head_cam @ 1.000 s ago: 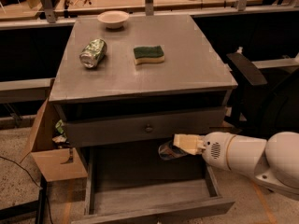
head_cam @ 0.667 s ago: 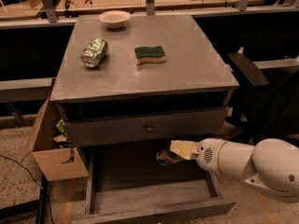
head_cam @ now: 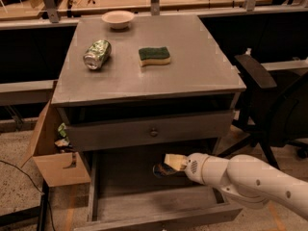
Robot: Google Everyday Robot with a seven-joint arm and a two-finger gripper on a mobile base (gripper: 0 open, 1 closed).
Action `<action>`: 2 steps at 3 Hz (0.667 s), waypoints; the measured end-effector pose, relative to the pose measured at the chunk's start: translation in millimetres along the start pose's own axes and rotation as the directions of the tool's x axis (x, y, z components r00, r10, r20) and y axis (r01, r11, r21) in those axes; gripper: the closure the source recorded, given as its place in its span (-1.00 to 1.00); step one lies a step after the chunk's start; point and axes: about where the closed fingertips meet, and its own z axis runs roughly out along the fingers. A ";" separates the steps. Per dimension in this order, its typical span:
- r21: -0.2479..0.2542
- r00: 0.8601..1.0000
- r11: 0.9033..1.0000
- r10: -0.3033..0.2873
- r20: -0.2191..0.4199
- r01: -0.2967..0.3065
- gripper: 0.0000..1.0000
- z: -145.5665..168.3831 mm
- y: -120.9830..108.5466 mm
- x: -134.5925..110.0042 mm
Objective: Place redbull can into middle drawer
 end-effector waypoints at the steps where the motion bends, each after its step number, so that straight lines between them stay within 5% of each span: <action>1: 0.004 0.997 0.998 0.070 -0.042 -0.069 0.50 45.7 -25.8 33.1; 2: 0.034 0.994 0.996 0.089 -0.057 -0.087 0.04 70.2 -38.0 50.4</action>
Offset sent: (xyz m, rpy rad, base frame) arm 0.0134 0.0366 -0.1270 -0.0093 0.1428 -0.0539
